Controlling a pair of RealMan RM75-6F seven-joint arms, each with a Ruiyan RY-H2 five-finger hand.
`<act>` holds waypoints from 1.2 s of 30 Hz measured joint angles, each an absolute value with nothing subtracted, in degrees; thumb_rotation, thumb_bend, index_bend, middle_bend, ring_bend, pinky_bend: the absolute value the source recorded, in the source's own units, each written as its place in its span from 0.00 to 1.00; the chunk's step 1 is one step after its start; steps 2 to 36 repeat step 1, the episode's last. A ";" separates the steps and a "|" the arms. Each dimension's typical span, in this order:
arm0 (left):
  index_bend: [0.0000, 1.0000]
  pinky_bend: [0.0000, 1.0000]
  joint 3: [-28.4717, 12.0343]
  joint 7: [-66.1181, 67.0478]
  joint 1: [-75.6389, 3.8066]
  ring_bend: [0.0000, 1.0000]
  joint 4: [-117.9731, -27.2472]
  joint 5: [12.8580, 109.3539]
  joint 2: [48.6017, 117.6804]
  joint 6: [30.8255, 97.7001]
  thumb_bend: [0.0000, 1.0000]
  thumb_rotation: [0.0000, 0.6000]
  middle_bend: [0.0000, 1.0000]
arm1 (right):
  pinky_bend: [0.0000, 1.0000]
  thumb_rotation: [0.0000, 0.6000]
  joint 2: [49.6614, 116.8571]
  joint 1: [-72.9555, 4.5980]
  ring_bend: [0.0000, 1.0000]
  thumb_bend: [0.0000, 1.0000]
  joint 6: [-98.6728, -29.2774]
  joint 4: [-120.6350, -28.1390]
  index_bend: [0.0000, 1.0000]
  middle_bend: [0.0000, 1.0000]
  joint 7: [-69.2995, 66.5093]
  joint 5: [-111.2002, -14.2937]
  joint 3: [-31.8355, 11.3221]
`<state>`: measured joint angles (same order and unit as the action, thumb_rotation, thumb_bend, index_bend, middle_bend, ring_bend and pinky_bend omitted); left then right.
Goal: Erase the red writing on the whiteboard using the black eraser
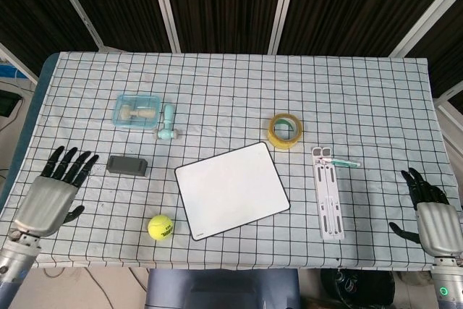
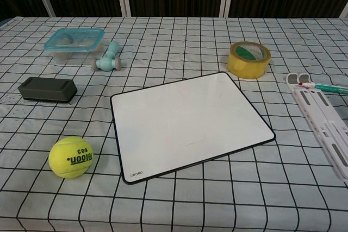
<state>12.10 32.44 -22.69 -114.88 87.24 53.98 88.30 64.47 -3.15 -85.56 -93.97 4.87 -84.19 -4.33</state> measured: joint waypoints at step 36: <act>0.00 0.02 12.51 31.58 -22.04 0.00 -114.44 88.17 53.64 88.70 0.07 1.00 0.07 | 0.22 1.00 64.48 -3.16 0.19 0.07 -85.60 -93.94 0.04 0.08 4.86 -84.25 -4.34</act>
